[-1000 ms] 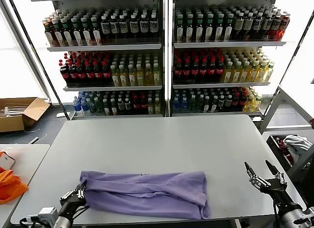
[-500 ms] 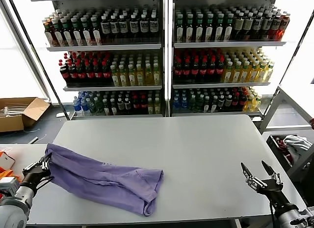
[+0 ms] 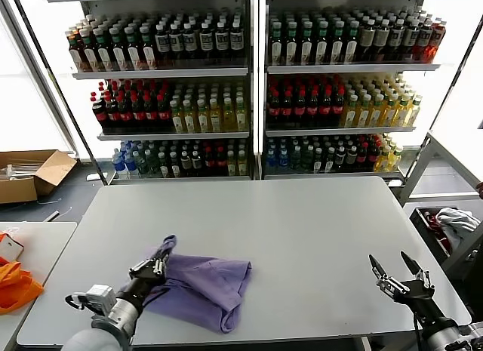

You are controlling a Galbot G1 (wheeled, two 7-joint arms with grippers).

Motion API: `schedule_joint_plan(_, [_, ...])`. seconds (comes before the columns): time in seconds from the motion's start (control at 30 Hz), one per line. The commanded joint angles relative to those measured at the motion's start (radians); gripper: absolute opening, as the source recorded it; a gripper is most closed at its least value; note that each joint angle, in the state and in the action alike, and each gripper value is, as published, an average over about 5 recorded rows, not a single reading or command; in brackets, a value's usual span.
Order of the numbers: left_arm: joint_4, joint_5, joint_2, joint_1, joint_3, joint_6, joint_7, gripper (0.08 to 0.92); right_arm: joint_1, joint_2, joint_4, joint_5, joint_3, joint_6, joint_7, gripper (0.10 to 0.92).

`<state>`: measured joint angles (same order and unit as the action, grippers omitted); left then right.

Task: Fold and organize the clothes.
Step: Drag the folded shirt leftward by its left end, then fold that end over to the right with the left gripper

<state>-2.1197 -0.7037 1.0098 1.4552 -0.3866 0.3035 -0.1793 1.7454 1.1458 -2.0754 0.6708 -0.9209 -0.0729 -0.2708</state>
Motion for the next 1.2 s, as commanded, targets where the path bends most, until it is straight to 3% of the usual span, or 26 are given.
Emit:
schedule_joint_plan(0.03, [0.059, -0.025, 0.115, -0.12, 0.32, -0.005, -0.028, 0.111, 0.014, 0.005, -0.004, -0.003, -0.006, 0.001, -0.001, 0.823])
schedule_joint_plan(0.4, [0.031, -0.047, 0.194, -0.127, 0.345, 0.019, -0.05, 0.111, 0.017, 0.016, -0.001, -0.007, -0.007, 0.001, -0.001, 0.823])
schedule_joint_plan(0.73, [0.054, 0.058, 0.205, -0.045, 0.354, 0.014, 0.037, 0.111, 0.007, 0.013, 0.005, -0.008, -0.007, 0.003, -0.002, 0.823])
schedule_joint_plan(1.2, [-0.047, 0.16, 0.106, 0.048, 0.282, 0.018, 0.129, 0.128, -0.021, 0.002, 0.006, -0.002, 0.013, 0.005, -0.003, 0.823])
